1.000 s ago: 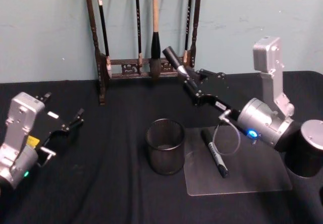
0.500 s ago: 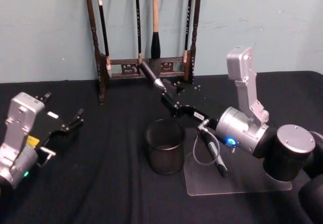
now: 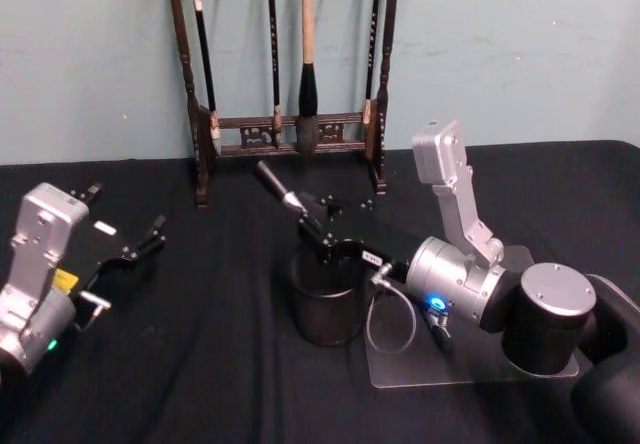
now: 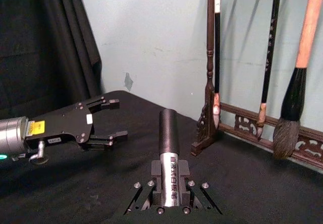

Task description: Pick up the water-based marker from the table and place it into the pen holder.

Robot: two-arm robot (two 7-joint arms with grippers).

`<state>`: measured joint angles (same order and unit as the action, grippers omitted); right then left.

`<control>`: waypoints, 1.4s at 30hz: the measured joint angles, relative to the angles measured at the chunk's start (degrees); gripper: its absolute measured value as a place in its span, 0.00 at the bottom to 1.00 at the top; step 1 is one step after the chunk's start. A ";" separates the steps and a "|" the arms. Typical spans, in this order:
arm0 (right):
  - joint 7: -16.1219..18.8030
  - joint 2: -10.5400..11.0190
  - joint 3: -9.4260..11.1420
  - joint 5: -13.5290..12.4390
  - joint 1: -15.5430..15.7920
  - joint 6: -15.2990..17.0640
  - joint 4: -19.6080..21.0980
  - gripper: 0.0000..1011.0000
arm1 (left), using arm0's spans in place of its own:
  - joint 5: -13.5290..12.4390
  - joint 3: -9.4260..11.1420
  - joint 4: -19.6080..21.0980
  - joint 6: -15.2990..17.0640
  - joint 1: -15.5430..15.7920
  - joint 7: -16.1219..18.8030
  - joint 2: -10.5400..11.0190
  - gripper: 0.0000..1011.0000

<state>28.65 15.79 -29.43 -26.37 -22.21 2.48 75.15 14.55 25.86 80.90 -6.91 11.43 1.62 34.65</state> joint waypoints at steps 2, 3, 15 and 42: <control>0.00 -0.02 -0.12 0.04 0.02 0.06 -0.12 0.19 | 0.00 0.00 0.00 0.00 0.00 0.00 0.00 0.99; 0.00 -0.02 -0.25 0.09 0.08 0.17 -0.25 0.19 | 0.00 0.00 0.00 0.00 0.00 0.00 0.00 0.99; -0.32 -0.09 -0.76 0.48 0.52 0.69 -0.97 0.19 | 0.00 0.00 0.00 0.00 0.00 0.00 0.00 0.99; -0.87 -0.15 -0.76 0.93 0.67 0.78 -1.04 0.54 | 0.00 0.00 0.00 0.00 0.00 0.00 0.00 0.99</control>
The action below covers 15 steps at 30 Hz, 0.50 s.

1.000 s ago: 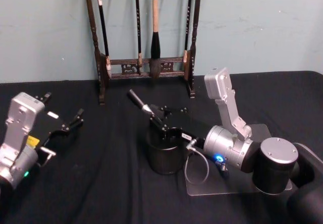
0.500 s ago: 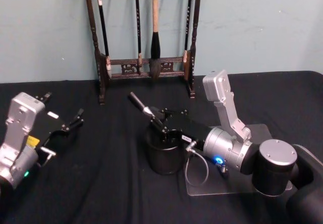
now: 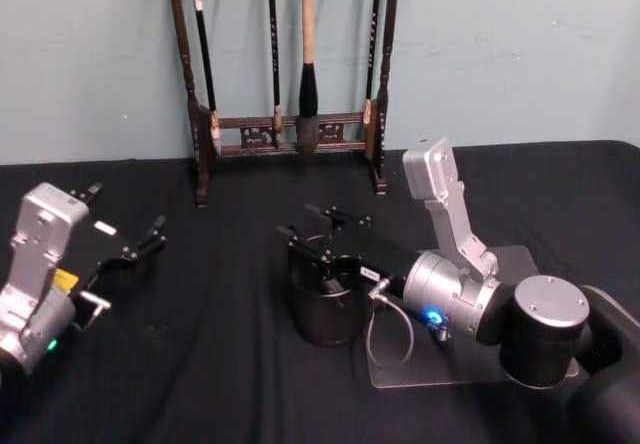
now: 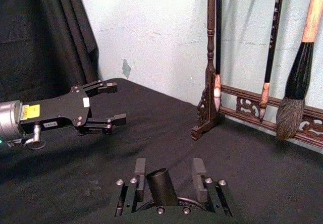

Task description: Pick up the water-based marker from the table and place it into the pen holder.

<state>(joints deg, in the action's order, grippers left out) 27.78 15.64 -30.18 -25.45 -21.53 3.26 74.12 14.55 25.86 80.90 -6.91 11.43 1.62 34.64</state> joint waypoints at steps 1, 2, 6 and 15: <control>0.00 0.00 0.00 0.00 0.00 0.00 0.00 0.58 | 0.00 0.00 0.00 0.00 0.00 0.00 0.00 0.99; 0.01 0.00 0.00 -0.01 0.00 0.00 0.01 0.62 | 0.00 0.00 0.00 0.00 0.00 0.00 0.00 0.99; 0.03 0.00 0.00 -0.03 0.00 0.00 0.02 0.75 | 0.00 0.00 0.00 0.00 0.00 0.00 0.00 0.99; 0.04 0.00 0.00 -0.08 0.00 0.00 0.02 0.95 | 0.00 0.00 0.00 0.00 0.00 0.00 0.00 0.99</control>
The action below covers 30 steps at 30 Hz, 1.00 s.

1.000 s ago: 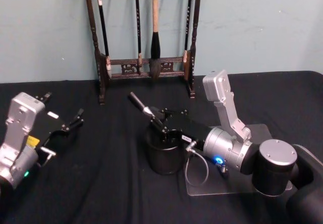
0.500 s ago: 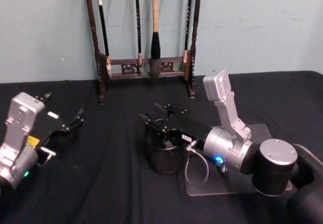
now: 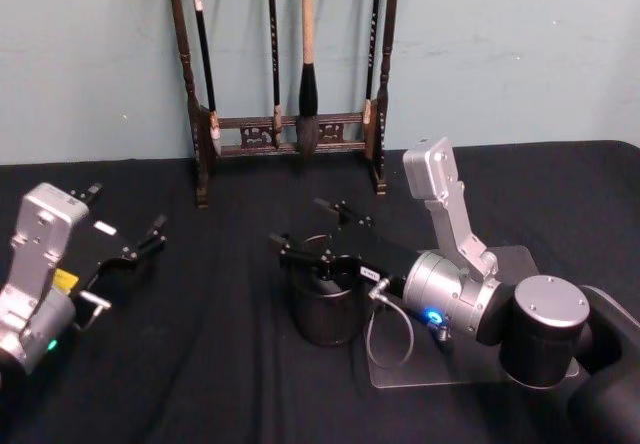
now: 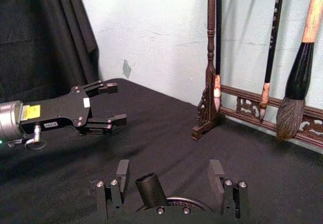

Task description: Pick up the water-based marker from the table and place it into the pen holder.

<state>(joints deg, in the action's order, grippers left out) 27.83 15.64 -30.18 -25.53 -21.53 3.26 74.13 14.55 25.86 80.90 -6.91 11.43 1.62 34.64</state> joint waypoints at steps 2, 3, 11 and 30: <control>0.00 0.00 0.00 0.00 0.00 0.00 0.00 0.99 | 0.00 0.00 0.00 0.00 0.00 0.00 0.00 0.99; 0.00 0.00 0.00 0.00 0.00 0.00 0.00 0.99 | 0.00 0.00 0.00 0.00 0.00 0.00 0.00 0.99; 0.11 0.09 0.42 -0.38 0.06 -0.09 0.47 0.99 | 0.00 0.00 0.00 0.00 0.00 0.00 0.00 0.99; -5.52 3.37 5.94 -0.01 2.52 -0.15 7.63 0.99 | 0.00 0.00 0.00 0.00 0.00 0.00 0.00 0.99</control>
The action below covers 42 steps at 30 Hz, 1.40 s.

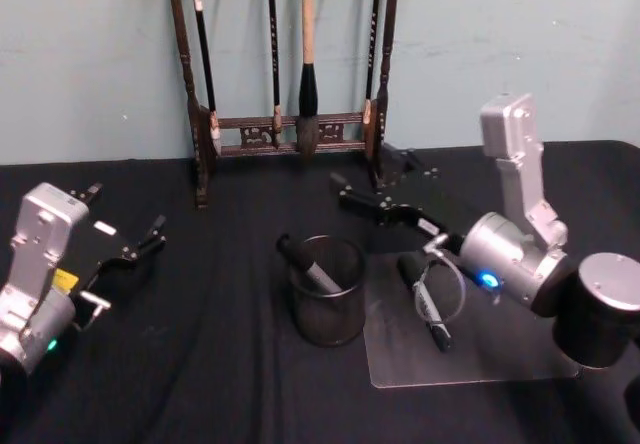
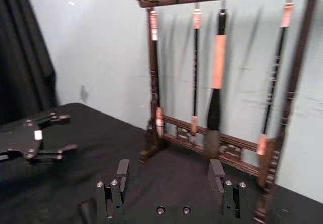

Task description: Pick up the water-based marker from the table and place it into the pen holder.

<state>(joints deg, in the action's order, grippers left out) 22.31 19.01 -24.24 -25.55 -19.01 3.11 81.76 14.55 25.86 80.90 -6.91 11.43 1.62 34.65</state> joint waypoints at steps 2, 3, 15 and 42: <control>-1.05 0.96 1.15 0.32 0.85 0.79 1.31 0.99 | 0.00 0.00 0.00 0.00 0.00 0.00 0.00 0.99; -1.55 1.48 1.77 0.46 1.33 1.26 2.01 0.99 | 0.00 0.00 0.00 0.00 0.00 0.00 0.00 0.99; -3.95 5.62 4.93 1.20 6.16 7.87 7.15 0.99 | 0.00 0.00 0.00 0.00 0.00 0.00 0.00 0.99; -4.86 8.78 3.16 4.11 9.70 22.62 9.00 0.99 | 0.00 0.00 0.00 0.00 0.00 0.00 0.00 0.99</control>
<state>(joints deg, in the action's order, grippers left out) 17.45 27.80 -21.08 -21.44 -9.31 25.73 90.76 14.55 25.86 80.90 -6.91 11.43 1.62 34.64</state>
